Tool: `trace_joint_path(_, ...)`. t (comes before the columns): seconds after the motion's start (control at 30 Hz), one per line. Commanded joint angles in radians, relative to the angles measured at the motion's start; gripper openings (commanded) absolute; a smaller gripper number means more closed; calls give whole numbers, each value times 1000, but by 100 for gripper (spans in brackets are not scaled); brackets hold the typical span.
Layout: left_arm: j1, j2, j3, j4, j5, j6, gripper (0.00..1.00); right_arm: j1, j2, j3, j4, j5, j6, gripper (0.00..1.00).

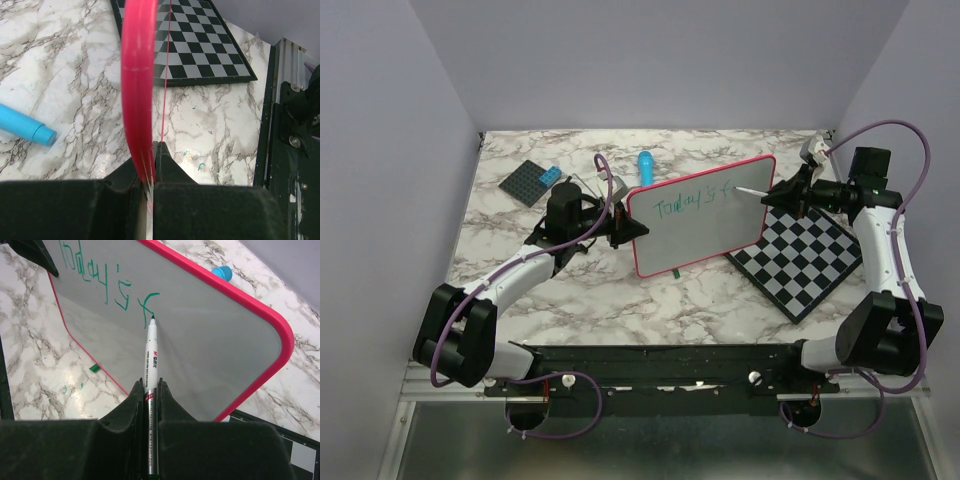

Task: Write a sentence on the whiteboard

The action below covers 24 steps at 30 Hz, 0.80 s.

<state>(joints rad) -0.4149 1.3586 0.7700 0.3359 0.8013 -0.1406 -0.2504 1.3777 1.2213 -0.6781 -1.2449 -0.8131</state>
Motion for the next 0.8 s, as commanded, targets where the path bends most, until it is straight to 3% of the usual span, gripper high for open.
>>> trace_joint_path(0.0,-10,39,-11,-153,-56,79,0,-4,26,43,-8,-47,-21,1)
trace_joint_path(0.77,-10,50,-8,-158,-50,85,0,-3,89,52,-70,-30,-80,1)
